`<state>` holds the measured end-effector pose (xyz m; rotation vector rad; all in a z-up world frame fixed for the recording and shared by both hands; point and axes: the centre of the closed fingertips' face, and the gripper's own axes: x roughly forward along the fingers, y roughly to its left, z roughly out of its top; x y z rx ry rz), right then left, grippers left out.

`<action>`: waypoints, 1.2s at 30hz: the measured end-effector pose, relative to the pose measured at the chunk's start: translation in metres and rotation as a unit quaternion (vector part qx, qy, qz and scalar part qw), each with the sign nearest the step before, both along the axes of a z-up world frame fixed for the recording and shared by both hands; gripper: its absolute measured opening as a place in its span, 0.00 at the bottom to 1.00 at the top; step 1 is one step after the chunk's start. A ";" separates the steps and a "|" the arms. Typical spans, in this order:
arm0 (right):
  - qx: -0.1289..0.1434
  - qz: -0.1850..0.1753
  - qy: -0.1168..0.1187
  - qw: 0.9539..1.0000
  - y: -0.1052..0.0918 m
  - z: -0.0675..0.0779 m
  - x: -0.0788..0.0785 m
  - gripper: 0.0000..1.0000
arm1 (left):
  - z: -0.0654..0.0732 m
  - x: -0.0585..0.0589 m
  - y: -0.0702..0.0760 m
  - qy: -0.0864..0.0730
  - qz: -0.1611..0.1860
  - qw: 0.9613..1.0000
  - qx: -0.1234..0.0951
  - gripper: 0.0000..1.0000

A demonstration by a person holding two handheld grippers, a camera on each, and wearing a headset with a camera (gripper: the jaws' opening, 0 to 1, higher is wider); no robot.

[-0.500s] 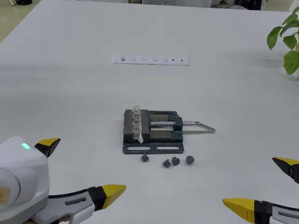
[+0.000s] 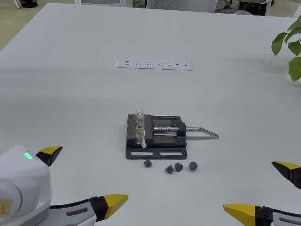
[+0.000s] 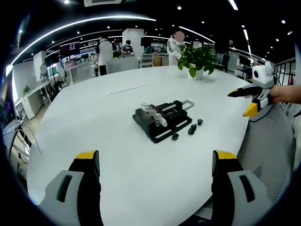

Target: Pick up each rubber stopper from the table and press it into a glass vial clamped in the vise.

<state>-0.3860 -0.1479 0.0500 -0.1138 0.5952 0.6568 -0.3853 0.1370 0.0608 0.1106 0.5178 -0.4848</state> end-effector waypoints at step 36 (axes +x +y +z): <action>-0.153 0.275 0.045 0.948 0.037 -0.007 0.042 0.79 | -0.010 0.001 -0.003 0.010 -0.012 1.000 0.002 0.99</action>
